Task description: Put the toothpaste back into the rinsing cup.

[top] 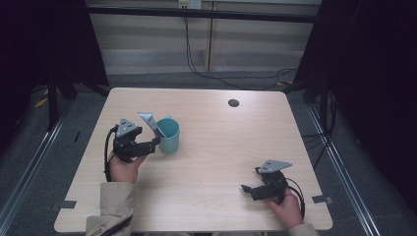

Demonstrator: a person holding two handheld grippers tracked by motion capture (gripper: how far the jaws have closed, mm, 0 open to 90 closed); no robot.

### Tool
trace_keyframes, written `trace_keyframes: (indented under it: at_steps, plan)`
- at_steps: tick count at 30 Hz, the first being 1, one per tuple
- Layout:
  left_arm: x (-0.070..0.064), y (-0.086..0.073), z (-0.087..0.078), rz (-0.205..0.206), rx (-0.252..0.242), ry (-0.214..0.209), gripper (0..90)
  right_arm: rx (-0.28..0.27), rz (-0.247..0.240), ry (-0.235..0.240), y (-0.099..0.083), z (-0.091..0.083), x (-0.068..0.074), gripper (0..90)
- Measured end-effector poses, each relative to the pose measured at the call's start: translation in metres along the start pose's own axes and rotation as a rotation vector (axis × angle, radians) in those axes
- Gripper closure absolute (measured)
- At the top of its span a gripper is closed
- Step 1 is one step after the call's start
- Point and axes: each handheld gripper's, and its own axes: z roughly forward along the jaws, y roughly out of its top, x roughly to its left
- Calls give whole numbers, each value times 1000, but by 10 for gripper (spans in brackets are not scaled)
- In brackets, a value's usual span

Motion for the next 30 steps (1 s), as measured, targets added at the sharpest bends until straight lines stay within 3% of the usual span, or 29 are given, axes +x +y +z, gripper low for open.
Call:
trace_keyframes:
  at_steps: [14, 30]
  plan:
    - [-1, -30, -7, -11, 34, -43, 180, 0, -1, -2, 0, 0, 0, 126]
    - [-10, -53, -5, 43, 114, -61, 183, -1, 0, 0, 0, 0, 0, 126]
